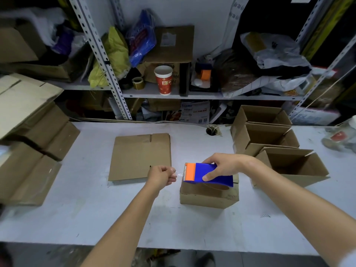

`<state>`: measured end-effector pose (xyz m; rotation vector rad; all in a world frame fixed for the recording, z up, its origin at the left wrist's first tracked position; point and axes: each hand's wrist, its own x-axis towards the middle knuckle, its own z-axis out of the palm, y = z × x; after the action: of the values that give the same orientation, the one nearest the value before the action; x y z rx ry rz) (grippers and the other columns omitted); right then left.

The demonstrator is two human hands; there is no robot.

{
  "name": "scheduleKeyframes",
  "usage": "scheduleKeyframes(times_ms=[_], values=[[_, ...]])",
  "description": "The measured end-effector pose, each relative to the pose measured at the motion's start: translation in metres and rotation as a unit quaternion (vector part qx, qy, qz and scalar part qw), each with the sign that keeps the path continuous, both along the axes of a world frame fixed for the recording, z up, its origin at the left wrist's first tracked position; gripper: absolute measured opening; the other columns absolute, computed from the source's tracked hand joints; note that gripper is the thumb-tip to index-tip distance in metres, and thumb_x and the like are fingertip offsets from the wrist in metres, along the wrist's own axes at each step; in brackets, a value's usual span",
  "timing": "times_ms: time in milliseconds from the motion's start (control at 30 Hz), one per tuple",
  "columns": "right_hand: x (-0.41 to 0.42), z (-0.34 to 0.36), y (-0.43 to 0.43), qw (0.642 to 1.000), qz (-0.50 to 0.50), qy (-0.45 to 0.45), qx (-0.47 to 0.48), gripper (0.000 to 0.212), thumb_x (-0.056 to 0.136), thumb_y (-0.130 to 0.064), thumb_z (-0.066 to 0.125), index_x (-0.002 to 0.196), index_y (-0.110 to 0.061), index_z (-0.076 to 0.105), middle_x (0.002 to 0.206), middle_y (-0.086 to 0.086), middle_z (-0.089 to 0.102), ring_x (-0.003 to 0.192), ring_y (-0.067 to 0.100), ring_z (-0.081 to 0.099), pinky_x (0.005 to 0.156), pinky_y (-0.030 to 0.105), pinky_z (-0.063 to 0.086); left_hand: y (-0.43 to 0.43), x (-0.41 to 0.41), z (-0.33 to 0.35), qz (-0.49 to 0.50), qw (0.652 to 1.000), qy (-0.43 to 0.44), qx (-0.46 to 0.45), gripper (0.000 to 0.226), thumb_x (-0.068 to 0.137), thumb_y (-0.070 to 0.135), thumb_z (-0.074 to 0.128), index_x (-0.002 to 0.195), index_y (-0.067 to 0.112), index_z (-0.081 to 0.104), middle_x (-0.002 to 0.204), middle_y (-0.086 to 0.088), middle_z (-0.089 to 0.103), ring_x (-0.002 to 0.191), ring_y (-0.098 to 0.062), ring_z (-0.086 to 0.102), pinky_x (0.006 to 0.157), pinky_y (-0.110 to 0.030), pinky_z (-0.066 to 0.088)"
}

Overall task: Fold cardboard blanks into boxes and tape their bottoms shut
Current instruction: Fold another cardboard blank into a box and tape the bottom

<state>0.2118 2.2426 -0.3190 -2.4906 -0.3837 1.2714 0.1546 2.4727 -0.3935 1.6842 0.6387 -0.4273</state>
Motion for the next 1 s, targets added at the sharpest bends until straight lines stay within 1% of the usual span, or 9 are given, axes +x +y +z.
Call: scheduleKeyframes(times_ms=[167,300,367,433,467,533,633,733,1000], values=[[0.002,-0.003,0.014,0.999,0.011,-0.013,-0.047,0.068,0.083,-0.059,0.071,0.139,-0.031,0.048,0.131,-0.007,0.055,0.114,0.020,0.056,0.094,0.038,0.054,0.002,-0.004,-0.022,-0.012,1.000,0.024,-0.005,0.014,0.100,0.016,0.057,0.102,0.009,0.068,0.083,-0.004,0.072,0.076,-0.015,0.064,0.066,-0.025,0.053],[0.000,-0.005,0.023,0.997,0.012,-0.018,-0.069,0.064,0.082,-0.059,0.071,0.135,-0.029,0.050,0.128,-0.006,0.057,0.113,0.022,0.058,0.094,0.039,0.054,-0.014,-0.009,-0.034,-0.045,0.998,0.036,0.014,0.016,0.101,0.030,0.056,0.109,0.021,0.065,0.106,-0.003,0.071,0.088,-0.019,0.059,0.074,-0.032,0.051],[-0.002,-0.004,0.024,0.997,0.008,-0.019,-0.070,0.062,0.083,-0.058,0.070,0.134,-0.029,0.051,0.128,-0.006,0.058,0.112,0.022,0.058,0.094,0.039,0.054,-0.018,-0.011,-0.038,-0.089,0.994,0.045,0.039,0.033,0.100,0.043,0.053,0.129,0.027,0.059,0.126,0.000,0.059,0.101,-0.021,0.055,0.072,-0.033,0.051],[-0.003,-0.003,0.025,0.997,0.004,-0.017,-0.071,0.063,0.083,-0.058,0.071,0.135,-0.029,0.051,0.128,-0.006,0.058,0.112,0.021,0.058,0.094,0.040,0.054,-0.017,-0.015,-0.042,-0.114,0.989,0.068,0.066,0.063,0.096,0.056,0.053,0.152,0.034,0.035,0.145,0.000,0.046,0.119,-0.024,0.053,0.072,-0.033,0.053],[-0.004,-0.003,0.025,0.997,0.002,-0.016,-0.072,0.063,0.083,-0.058,0.071,0.135,-0.029,0.051,0.128,-0.006,0.058,0.112,0.021,0.058,0.094,0.040,0.054,-0.014,-0.017,-0.046,-0.115,0.988,0.062,0.085,0.072,0.093,0.058,0.056,0.155,0.033,0.027,0.148,-0.001,0.045,0.125,-0.026,0.051,0.078,-0.033,0.054],[-0.005,-0.002,0.026,0.997,0.002,-0.017,-0.075,0.063,0.083,-0.058,0.070,0.136,-0.028,0.051,0.128,-0.006,0.057,0.112,0.021,0.058,0.095,0.039,0.054,-0.009,-0.019,-0.049,-0.096,0.990,0.010,0.099,0.066,0.093,0.050,0.063,0.150,0.027,0.040,0.136,0.001,0.055,0.125,-0.021,0.052,0.092,-0.032,0.049],[-0.006,0.000,0.027,0.997,0.000,-0.016,-0.072,0.064,0.083,-0.058,0.071,0.136,-0.028,0.049,0.129,-0.006,0.057,0.112,0.021,0.057,0.094,0.037,0.054,-0.009,-0.019,-0.046,-0.076,0.996,-0.039,0.009,0.035,0.095,0.042,0.063,0.127,0.028,0.063,0.121,0.009,0.064,0.118,-0.014,0.057,0.099,-0.037,0.051],[-0.007,0.000,0.027,0.997,0.000,-0.016,-0.072,0.066,0.083,-0.058,0.071,0.136,-0.029,0.047,0.129,-0.006,0.057,0.112,0.021,0.057,0.092,0.036,0.054,-0.010,-0.016,-0.034,-0.101,0.991,-0.024,-0.079,0.033,0.095,0.037,0.065,0.126,0.025,0.063,0.120,0.005,0.067,0.109,-0.012,0.064,0.093,-0.037,0.056],[-0.004,0.001,0.027,0.997,0.013,-0.017,-0.075,0.060,0.083,-0.059,0.071,0.131,-0.028,0.052,0.126,-0.006,0.059,0.110,0.021,0.059,0.094,0.038,0.054,-0.015,-0.004,-0.031,-0.108,0.993,-0.018,-0.035,0.030,0.095,0.030,0.067,0.122,0.018,0.063,0.112,0.003,0.070,0.099,-0.014,0.069,0.084,-0.038,0.060]])
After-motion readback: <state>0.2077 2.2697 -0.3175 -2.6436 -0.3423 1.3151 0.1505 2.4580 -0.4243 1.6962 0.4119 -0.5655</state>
